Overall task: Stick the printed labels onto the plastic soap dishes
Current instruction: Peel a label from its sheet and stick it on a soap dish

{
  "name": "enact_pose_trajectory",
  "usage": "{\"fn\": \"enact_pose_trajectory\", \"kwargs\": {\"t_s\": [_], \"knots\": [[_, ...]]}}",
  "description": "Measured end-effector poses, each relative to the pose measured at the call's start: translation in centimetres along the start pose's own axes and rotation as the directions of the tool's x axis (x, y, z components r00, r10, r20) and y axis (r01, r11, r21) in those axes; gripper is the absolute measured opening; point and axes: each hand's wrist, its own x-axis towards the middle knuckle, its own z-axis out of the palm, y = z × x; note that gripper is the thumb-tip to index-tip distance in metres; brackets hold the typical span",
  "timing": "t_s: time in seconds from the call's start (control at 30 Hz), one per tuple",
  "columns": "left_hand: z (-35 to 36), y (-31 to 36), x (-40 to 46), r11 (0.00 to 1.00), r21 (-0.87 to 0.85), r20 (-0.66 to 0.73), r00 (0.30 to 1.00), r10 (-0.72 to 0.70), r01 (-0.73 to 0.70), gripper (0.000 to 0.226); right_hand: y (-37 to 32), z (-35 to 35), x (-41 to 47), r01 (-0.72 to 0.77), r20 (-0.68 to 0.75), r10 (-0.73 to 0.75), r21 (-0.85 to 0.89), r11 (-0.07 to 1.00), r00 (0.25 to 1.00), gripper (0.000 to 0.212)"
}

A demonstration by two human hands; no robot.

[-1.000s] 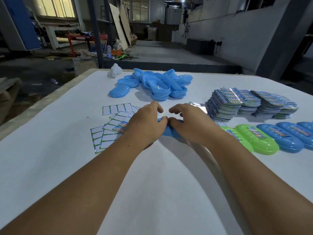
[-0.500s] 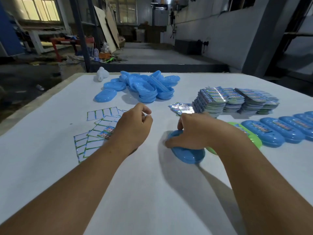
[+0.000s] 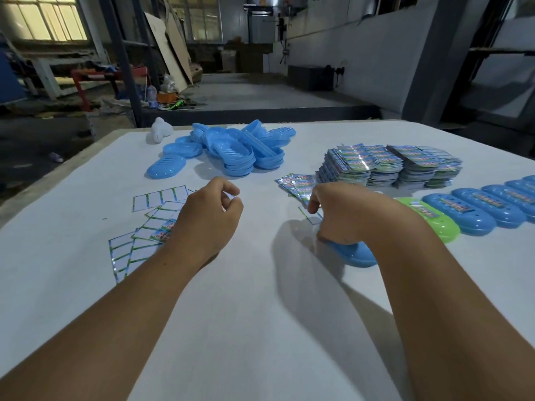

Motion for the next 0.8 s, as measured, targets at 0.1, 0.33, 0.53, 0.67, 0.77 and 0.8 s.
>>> {"fn": "enact_pose_trajectory", "kwargs": {"t_s": [0.1, 0.33, 0.53, 0.67, 0.77, 0.8], "knots": [[0.0, -0.1, 0.0, 1.0, 0.002, 0.002, 1.0, 0.004, -0.004, 0.007, 0.3, 0.0, 0.1, -0.008, -0.001, 0.008, -0.007, 1.0, 1.0, 0.045], [0.2, -0.2, 0.6, 0.999, 0.024, -0.059, 0.997, 0.044, -0.043, 0.007, -0.4, 0.3, 1.0, 0.062, -0.045, -0.055, 0.186, 0.981, 0.998, 0.039], [0.1, -0.9, 6.1, 0.897, 0.411, -0.051, 0.978, 0.201, -0.162, 0.042, -1.9, 1.5, 1.6, 0.207, -0.078, -0.193, 0.256, 0.944, 0.978, 0.041], [0.2, -2.0, 10.8, 0.706, 0.666, 0.194, 0.969, 0.151, -0.243, 0.078, -1.7, 2.0, 2.1, 0.243, -0.085, -0.228, 0.276, 0.93, 0.97, 0.041], [0.3, -2.4, 13.0, 0.642, 0.701, 0.311, 0.943, 0.117, -0.311, 0.086, -1.5, 2.5, 2.4, 0.228, -0.085, -0.212, 0.317, 0.921, 0.974, 0.04], [0.3, -2.4, 13.4, 0.633, 0.706, 0.312, 0.942, 0.124, -0.317, 0.081, -1.5, 2.6, 2.5, 0.222, -0.083, -0.206, 0.32, 0.921, 0.975, 0.04]]}}
